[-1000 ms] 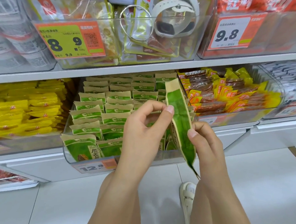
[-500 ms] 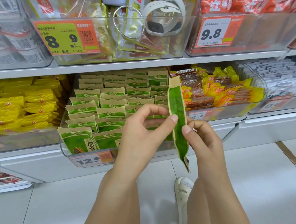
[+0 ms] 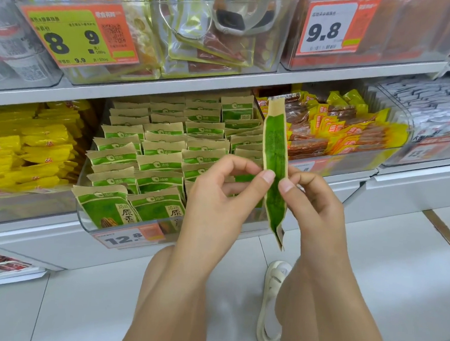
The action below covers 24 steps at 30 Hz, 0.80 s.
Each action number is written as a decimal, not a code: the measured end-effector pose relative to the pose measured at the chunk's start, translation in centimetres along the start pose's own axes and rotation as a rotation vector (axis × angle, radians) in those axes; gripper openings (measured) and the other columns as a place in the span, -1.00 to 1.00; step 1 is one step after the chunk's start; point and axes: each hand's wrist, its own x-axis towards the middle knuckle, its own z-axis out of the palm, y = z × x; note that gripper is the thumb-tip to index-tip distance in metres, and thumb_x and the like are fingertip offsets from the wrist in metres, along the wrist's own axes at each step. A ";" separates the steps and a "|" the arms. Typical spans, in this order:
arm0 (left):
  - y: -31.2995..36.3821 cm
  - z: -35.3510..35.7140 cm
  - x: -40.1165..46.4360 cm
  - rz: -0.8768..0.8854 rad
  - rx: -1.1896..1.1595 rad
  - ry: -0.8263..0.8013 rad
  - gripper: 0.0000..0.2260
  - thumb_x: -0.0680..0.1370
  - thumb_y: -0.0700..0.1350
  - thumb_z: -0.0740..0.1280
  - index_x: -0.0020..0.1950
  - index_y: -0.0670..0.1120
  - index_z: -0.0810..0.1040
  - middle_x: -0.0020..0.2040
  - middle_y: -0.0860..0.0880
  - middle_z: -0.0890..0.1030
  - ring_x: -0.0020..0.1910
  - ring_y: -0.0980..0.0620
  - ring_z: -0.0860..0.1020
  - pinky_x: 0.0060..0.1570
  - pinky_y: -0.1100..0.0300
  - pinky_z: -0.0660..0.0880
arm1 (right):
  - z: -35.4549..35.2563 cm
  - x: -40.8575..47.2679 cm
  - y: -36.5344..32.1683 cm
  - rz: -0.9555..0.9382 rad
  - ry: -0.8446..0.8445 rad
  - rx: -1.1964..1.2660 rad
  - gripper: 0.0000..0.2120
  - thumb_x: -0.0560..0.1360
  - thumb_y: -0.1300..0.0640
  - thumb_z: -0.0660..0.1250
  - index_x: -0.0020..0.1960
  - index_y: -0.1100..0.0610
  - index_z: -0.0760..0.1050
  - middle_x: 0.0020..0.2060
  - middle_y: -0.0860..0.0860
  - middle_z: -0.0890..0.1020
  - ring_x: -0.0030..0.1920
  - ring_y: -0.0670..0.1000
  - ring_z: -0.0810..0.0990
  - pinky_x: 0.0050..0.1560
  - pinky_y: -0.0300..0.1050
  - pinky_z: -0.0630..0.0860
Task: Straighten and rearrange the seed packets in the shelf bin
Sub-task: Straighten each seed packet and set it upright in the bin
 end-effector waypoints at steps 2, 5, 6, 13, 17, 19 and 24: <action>0.3 0.4 -0.3 0.035 0.002 0.019 -0.93 0.51 -0.13 0.43 -0.13 -0.07 0.57 -0.24 0.18 0.63 -0.32 0.21 0.60 -0.25 0.32 0.52 | -0.2 -0.1 -0.3 -0.031 0.008 0.031 -0.89 0.37 0.14 0.35 -0.22 0.17 0.45 -0.03 -0.06 0.67 -0.17 -0.18 0.63 -0.19 -0.36 0.50; 0.6 0.6 -1.1 0.091 0.017 0.037 -0.93 0.51 -0.13 0.43 -0.15 -0.06 0.57 -0.24 0.18 0.63 -0.33 0.21 0.59 -0.23 0.29 0.53 | -0.2 -0.7 -0.6 -0.080 -0.005 0.042 -0.88 0.38 0.14 0.35 -0.21 0.18 0.45 -0.06 -0.07 0.67 -0.13 -0.21 0.64 -0.16 -0.36 0.51; 0.6 0.5 -1.4 0.096 0.019 0.045 -0.92 0.51 -0.13 0.43 -0.15 -0.07 0.57 -0.24 0.18 0.63 -0.33 0.21 0.59 -0.22 0.24 0.55 | -0.2 -1.1 -0.7 -0.079 -0.010 0.036 -0.88 0.38 0.14 0.35 -0.21 0.18 0.45 -0.12 -0.09 0.68 -0.14 -0.21 0.63 -0.15 -0.36 0.51; -0.1 0.8 -4.0 0.103 0.036 0.081 -0.92 0.53 -0.15 0.42 -0.16 -0.09 0.58 -0.27 0.15 0.62 -0.33 0.23 0.58 -0.19 0.21 0.58 | -0.7 -3.9 -0.7 -0.039 0.008 -0.011 -0.83 0.42 0.14 0.40 -0.19 0.17 0.43 -0.30 -0.13 0.61 -0.33 -0.16 0.51 -0.27 -0.36 0.47; -0.6 1.4 -5.4 0.117 0.046 0.143 -0.86 0.54 -0.16 0.42 -0.21 -0.04 0.56 -0.30 0.20 0.62 -0.31 0.25 0.56 -0.21 0.34 0.48 | -0.9 -5.3 -0.6 -0.008 0.037 -0.020 -0.83 0.46 0.10 0.38 -0.19 0.16 0.44 -0.39 -0.08 0.53 -0.39 -0.10 0.44 -0.34 -0.31 0.44; -0.8 1.7 -5.9 0.111 0.066 0.128 -0.87 0.53 -0.16 0.44 -0.18 0.00 0.55 -0.26 0.23 0.62 -0.26 0.25 0.59 -0.19 0.37 0.48 | -0.9 -5.5 -0.5 0.021 0.085 0.001 -0.85 0.41 0.04 0.35 -0.21 0.12 0.47 -0.35 -0.03 0.55 -0.31 -0.05 0.48 -0.26 -0.23 0.48; -1.9 1.5 -8.0 -0.070 0.062 -0.005 -0.83 0.47 -0.15 0.50 -0.14 0.00 0.51 -0.19 0.19 0.63 -0.20 0.17 0.64 -0.10 0.17 0.58 | -0.7 -5.7 -0.4 0.036 0.153 0.032 -0.85 0.44 0.04 0.38 -0.21 0.10 0.49 -0.25 0.14 0.60 -0.16 0.08 0.55 -0.09 -0.04 0.48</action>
